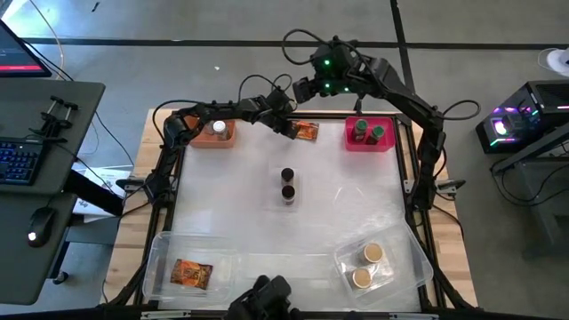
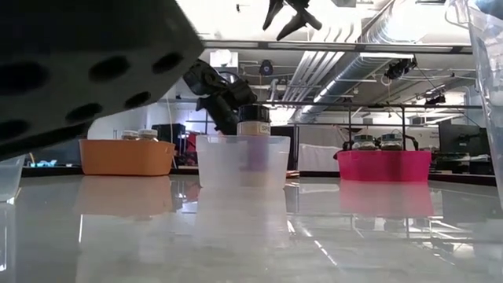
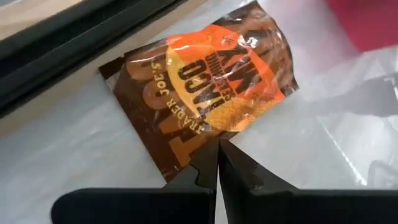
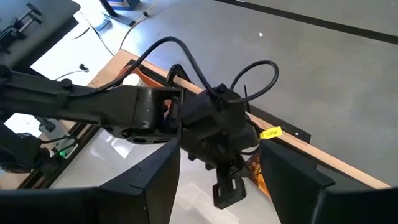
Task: Sort spices by type
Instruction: Put the orange seasoning bag into the left transparent bin
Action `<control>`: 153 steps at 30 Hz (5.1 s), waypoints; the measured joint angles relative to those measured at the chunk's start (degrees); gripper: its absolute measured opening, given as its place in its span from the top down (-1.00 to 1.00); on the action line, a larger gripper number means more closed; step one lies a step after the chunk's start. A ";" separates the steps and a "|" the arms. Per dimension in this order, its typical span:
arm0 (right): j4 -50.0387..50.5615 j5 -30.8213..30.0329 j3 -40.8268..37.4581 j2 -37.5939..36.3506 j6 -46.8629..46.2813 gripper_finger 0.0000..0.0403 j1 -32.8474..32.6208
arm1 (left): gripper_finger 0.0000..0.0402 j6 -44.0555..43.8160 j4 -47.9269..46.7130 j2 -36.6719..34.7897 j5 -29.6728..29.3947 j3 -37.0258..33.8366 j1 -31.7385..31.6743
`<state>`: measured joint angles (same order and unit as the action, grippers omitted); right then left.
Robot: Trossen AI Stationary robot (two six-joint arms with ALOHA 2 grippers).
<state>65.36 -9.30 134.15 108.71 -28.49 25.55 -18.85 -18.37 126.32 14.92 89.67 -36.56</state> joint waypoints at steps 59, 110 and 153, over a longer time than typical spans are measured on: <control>-19.04 15.89 -0.07 28.00 -7.96 -0.06 9.44 | 1.00 -1.82 -1.61 -70.90 6.97 0.15 -6.82; 9.37 12.59 -2.64 36.57 0.50 0.24 7.49 | 1.00 2.04 -11.83 -70.42 6.40 0.04 -6.77; 1.66 6.94 -44.60 11.96 3.48 0.24 0.38 | 1.00 10.00 -17.31 -69.94 0.71 0.07 -6.82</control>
<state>67.02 -2.35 89.55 120.67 -25.01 25.94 -8.84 -35.68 56.39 15.63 89.73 -43.38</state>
